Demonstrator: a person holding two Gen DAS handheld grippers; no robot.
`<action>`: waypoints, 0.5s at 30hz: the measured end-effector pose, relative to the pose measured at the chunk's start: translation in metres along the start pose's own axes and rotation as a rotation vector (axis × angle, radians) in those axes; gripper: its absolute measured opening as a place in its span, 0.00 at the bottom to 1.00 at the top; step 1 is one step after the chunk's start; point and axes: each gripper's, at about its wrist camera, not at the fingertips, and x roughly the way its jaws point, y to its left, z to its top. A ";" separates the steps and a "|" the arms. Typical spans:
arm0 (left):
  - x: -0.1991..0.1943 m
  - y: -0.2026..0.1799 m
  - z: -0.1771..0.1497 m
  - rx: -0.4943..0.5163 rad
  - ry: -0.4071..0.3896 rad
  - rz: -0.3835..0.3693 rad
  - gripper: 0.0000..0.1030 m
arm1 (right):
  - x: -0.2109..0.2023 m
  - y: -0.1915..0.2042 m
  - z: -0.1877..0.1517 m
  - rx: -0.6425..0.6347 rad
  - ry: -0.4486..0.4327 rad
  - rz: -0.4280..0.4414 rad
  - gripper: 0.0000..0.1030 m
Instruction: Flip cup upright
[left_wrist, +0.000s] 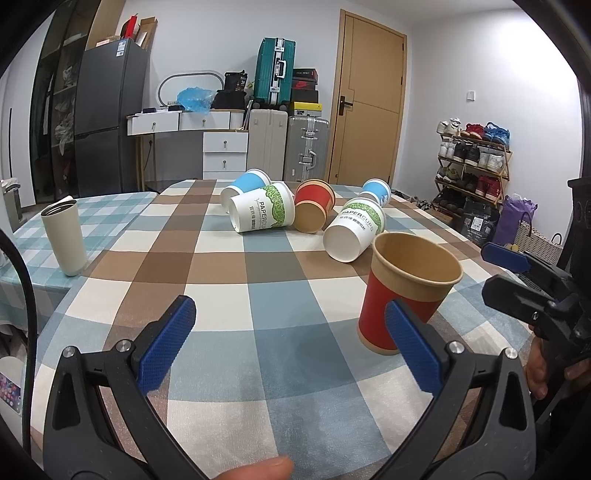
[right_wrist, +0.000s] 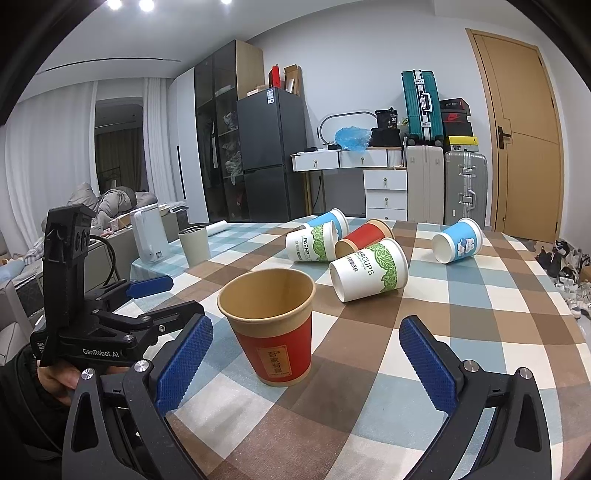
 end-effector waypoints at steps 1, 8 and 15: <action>0.000 0.000 0.000 0.000 0.000 -0.002 0.99 | 0.000 0.000 0.000 0.000 0.001 0.001 1.00; 0.000 0.000 0.000 -0.001 -0.001 -0.001 0.99 | 0.001 0.000 0.000 0.000 0.002 0.000 1.00; -0.001 0.000 0.000 0.001 -0.005 0.000 0.99 | 0.001 0.000 0.000 0.001 0.001 0.000 1.00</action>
